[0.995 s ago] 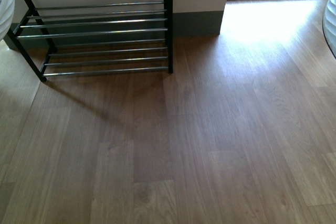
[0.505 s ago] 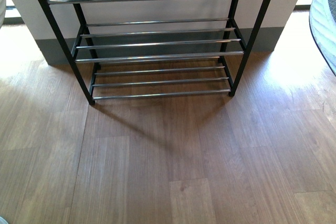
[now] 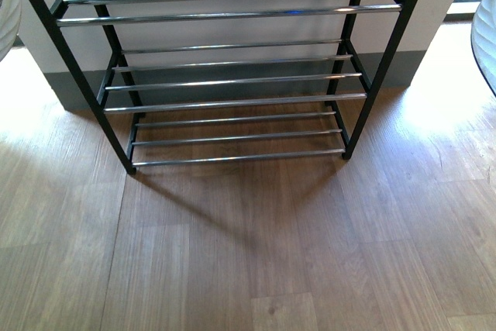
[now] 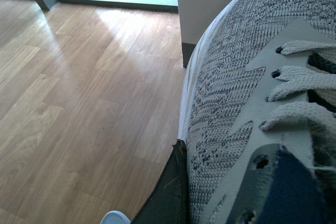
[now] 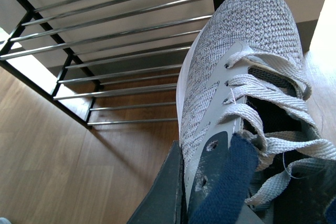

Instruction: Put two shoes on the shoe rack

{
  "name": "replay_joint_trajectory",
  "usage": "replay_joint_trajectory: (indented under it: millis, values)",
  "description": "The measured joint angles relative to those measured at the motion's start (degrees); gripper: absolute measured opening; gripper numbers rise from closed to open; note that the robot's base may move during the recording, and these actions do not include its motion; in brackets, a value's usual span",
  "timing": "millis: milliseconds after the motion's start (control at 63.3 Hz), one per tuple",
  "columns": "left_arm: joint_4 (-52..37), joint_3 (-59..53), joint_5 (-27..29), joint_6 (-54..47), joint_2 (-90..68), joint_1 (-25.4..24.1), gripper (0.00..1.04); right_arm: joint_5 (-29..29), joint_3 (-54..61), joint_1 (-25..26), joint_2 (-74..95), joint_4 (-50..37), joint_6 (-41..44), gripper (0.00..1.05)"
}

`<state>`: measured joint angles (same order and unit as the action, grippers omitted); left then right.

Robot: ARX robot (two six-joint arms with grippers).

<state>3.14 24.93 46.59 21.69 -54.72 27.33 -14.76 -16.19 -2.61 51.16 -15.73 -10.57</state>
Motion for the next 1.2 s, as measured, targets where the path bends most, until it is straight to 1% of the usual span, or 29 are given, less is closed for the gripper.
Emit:
replay_joint_trajectory:
  millis: [1200]
  values:
    - [0.0,-0.02,0.04,0.0,-0.02,0.0,0.02,-0.04,0.04,-0.02,0.0,0.0,-0.02,0.01]
